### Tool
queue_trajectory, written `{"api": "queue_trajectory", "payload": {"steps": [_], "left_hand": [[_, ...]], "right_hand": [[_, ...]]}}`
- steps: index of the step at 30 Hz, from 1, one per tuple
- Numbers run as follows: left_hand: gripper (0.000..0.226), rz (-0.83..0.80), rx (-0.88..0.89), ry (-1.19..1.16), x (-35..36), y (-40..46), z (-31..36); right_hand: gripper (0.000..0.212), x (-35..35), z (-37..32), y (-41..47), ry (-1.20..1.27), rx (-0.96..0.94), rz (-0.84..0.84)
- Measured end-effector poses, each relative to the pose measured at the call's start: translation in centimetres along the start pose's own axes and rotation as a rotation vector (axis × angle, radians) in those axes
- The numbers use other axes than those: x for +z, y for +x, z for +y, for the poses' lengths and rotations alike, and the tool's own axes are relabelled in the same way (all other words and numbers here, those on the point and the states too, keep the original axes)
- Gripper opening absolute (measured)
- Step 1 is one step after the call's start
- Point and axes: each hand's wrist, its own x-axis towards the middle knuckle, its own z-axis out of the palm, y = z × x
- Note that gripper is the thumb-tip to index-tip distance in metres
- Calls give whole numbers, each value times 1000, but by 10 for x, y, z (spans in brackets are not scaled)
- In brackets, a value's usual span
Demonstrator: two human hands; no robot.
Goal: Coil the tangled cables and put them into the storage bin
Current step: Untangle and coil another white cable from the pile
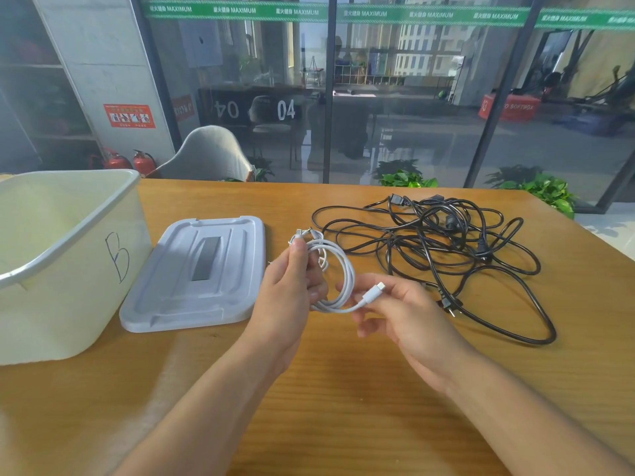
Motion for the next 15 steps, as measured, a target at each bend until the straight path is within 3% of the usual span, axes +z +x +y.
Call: {"api": "queue_trajectory", "payload": {"steps": [4, 10, 15], "left_hand": [[38, 82, 19, -9, -4, 3, 0], [41, 146, 36, -20, -4, 4, -1], [41, 143, 44, -27, -5, 5, -1]], "right_hand": [[33, -2, 2, 2, 163, 37, -1], [48, -2, 1, 1, 167, 45, -34], [20, 1, 2, -2, 107, 22, -15]]}}
